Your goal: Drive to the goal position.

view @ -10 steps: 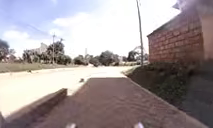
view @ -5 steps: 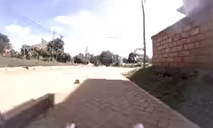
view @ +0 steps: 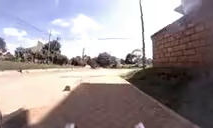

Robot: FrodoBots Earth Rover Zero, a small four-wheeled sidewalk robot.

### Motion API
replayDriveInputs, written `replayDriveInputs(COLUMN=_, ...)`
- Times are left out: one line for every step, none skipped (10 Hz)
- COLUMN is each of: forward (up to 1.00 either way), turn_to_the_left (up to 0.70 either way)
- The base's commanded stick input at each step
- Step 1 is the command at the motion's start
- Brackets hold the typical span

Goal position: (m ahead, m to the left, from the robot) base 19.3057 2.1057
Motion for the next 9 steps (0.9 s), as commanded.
replayDriveInputs(forward=1.0, turn_to_the_left=0.0)
replayDriveInputs(forward=1.0, turn_to_the_left=0.0)
replayDriveInputs(forward=1.0, turn_to_the_left=0.0)
replayDriveInputs(forward=1.0, turn_to_the_left=0.0)
replayDriveInputs(forward=1.0, turn_to_the_left=0.0)
replayDriveInputs(forward=1.0, turn_to_the_left=0.0)
replayDriveInputs(forward=1.0, turn_to_the_left=0.0)
replayDriveInputs(forward=1.0, turn_to_the_left=0.0)
replayDriveInputs(forward=1.0, turn_to_the_left=0.0)
